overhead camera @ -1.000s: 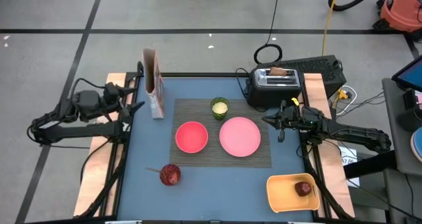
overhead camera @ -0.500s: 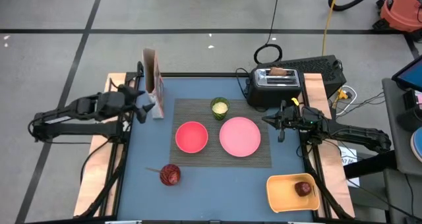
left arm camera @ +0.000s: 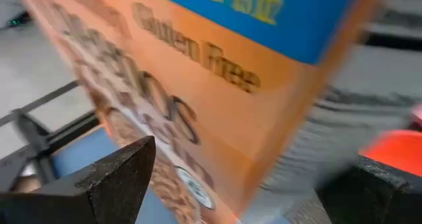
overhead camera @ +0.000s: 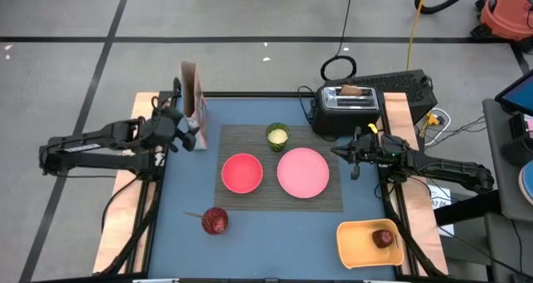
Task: Arrange a breakfast setting
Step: Pour the cereal into the red bowl
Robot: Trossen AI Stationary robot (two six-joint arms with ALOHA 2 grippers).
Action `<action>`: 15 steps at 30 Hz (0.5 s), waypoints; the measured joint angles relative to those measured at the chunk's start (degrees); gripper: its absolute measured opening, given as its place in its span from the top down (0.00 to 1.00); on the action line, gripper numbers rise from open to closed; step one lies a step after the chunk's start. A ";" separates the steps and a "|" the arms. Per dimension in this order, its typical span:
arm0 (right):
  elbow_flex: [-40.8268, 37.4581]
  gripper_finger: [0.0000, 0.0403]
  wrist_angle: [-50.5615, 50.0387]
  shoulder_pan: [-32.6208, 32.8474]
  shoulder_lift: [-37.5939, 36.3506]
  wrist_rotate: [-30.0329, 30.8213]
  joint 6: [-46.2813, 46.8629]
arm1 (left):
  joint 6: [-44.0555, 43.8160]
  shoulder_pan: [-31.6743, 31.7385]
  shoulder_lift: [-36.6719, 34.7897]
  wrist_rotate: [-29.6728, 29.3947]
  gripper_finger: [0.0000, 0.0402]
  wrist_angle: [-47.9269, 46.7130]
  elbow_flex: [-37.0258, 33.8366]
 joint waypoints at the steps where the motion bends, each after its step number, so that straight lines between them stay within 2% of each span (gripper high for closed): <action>1: 0.00 1.00 0.00 0.00 0.00 0.00 0.01 | -0.87 0.00 0.32 -1.19 0.06 0.00 0.00; 5: 0.00 1.00 0.00 0.00 0.00 0.00 -0.01 | -2.24 0.00 0.89 -2.50 0.06 0.00 0.00; 15: 0.00 1.00 0.00 0.00 0.00 -0.01 -0.01 | 0.76 0.00 0.90 -2.50 0.06 0.57 0.00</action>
